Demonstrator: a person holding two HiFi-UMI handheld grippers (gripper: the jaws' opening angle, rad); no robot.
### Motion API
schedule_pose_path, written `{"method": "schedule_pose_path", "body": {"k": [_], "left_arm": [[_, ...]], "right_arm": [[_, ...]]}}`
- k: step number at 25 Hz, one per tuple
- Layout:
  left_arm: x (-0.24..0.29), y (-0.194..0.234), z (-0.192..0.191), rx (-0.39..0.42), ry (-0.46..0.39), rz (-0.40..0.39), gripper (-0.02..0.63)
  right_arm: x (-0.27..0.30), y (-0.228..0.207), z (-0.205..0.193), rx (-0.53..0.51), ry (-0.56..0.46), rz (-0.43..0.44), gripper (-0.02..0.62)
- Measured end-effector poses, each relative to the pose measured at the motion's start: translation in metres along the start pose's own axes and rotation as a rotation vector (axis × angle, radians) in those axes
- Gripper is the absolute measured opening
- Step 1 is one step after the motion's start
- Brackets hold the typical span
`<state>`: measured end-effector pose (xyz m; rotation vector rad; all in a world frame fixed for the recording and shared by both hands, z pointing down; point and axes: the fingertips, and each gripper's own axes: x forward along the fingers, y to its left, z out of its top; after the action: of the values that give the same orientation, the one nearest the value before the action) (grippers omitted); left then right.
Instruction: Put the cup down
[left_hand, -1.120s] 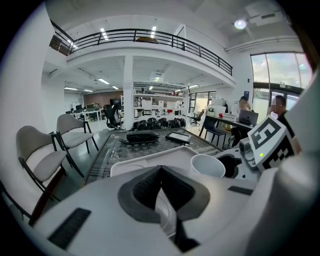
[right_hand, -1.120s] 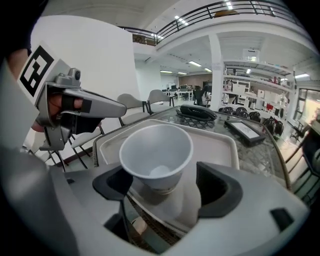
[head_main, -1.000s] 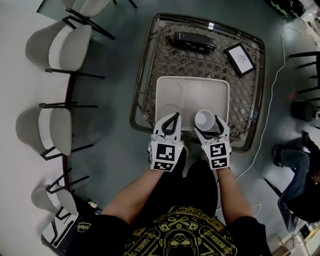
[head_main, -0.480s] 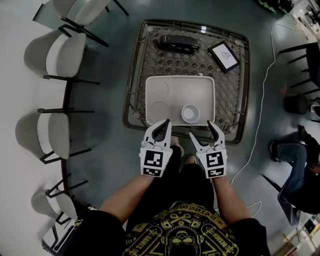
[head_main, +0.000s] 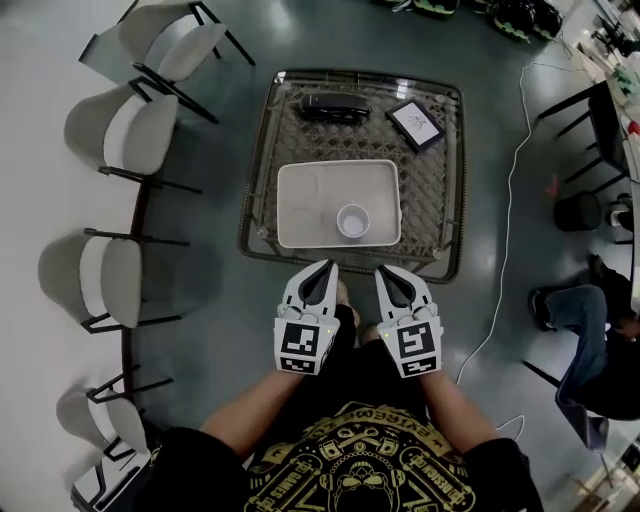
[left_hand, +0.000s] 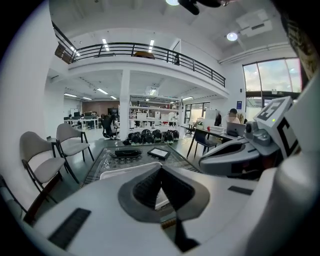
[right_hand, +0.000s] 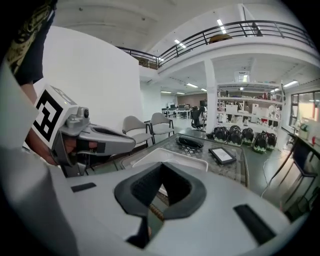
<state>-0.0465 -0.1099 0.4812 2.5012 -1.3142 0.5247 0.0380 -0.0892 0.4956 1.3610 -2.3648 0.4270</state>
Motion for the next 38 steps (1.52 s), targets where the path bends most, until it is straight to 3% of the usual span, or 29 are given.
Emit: {"method": "schedule_pose_path", "body": {"k": [12,19,29,38], "left_arm": [[-0.071,-0.081,0.034,-0.006,-0.088,-0.004,-0.003],[-0.105,-0.099,0.034,0.004,-0.092,0.024,-0.003],[-0.144,-0.085,0.062,0.036,-0.138,0.01,-0.003],[-0.184,-0.044,0.05,0.025,-0.11,-0.024,-0.003]], "right_arm": [[-0.1,0.015,0.02,0.015,-0.054,-0.005,0.006],[-0.134,0.029,0.027,0.022,-0.092,0.008,0.006],[-0.147,0.051,0.058,0.012,-0.139,-0.025,0.006],[-0.147,0.097,0.068,0.008,-0.123,-0.086,0.006]]}}
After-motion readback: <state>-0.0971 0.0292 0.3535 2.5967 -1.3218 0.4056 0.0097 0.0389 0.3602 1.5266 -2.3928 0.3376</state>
